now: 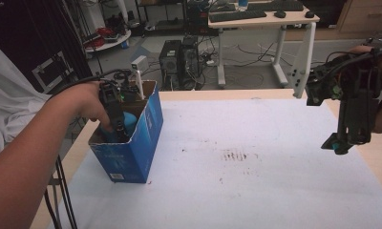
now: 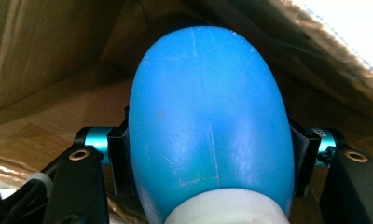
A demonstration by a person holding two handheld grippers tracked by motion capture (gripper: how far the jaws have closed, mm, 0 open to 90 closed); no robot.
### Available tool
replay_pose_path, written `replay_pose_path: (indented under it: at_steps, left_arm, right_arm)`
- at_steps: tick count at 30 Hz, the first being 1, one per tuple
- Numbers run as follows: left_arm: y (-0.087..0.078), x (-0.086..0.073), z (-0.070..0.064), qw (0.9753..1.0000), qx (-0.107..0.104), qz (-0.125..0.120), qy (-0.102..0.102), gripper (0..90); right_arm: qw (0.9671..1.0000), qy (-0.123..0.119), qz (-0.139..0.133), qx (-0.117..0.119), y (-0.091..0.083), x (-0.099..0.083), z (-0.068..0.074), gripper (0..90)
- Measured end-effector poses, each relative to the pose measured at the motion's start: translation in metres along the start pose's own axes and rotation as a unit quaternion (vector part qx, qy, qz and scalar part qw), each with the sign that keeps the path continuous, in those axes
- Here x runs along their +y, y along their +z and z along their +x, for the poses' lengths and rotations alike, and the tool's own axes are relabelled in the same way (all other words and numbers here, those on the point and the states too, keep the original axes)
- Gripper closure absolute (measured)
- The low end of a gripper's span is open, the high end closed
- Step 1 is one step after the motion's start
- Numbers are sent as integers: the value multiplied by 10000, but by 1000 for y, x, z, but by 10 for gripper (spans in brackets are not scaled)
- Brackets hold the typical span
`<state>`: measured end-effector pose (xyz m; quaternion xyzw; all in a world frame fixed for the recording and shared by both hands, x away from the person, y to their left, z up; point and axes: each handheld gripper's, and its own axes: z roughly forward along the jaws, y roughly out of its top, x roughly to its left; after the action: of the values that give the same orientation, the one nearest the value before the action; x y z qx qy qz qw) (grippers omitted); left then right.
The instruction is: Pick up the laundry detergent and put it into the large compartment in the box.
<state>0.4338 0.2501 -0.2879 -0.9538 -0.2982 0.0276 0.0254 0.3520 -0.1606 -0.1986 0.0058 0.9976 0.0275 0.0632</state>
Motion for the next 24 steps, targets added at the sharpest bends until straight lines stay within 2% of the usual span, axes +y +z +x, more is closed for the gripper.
replay_pose_path:
  at_steps: [11,14,24]
  left_arm:
    - [3,2,-1,10000,1,-62,17,359]
    - [3,3,1,10000,-47,-38,-59,356]
    - [3,6,3,9998,-145,-55,-94,333]
  right_arm:
    - [10000,-26,-6,-9,0,4,-1,17]
    - [10000,-28,-14,-20,0,4,0,17]
    - [10000,45,-7,-46,-1,-2,0,17]
